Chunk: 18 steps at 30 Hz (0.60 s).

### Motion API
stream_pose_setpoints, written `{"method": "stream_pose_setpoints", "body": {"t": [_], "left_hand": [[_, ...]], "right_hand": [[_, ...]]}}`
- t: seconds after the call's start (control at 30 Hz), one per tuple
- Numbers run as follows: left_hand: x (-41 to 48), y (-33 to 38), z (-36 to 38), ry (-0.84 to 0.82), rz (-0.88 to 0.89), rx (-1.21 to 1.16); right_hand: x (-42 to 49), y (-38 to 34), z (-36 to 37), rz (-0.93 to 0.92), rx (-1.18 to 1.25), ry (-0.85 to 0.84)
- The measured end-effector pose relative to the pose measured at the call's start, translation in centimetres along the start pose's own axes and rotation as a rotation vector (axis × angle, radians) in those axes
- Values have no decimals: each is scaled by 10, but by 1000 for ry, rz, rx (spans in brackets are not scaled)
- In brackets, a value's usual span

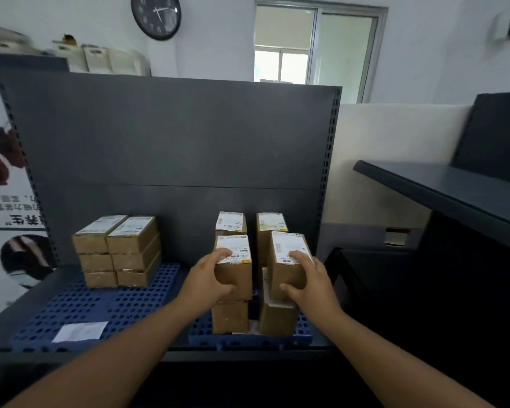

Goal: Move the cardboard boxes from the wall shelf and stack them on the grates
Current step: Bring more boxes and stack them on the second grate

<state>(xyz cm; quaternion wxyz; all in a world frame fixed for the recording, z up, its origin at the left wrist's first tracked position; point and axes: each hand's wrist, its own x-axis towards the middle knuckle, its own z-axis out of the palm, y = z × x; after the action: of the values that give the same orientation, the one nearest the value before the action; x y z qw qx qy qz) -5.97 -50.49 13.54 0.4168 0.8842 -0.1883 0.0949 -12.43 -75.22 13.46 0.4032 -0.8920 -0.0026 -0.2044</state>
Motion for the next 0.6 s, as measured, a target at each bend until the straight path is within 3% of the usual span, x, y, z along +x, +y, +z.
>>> {"method": "stream_pose_setpoints", "body": {"t": [0.4, 0.6], "left_hand": [[0, -26, 11, 36, 6, 17], [-14, -28, 13, 124, -86, -173]], "right_hand": [[0, 17, 24, 51, 125, 9], [-4, 17, 16, 172, 287, 69]]}}
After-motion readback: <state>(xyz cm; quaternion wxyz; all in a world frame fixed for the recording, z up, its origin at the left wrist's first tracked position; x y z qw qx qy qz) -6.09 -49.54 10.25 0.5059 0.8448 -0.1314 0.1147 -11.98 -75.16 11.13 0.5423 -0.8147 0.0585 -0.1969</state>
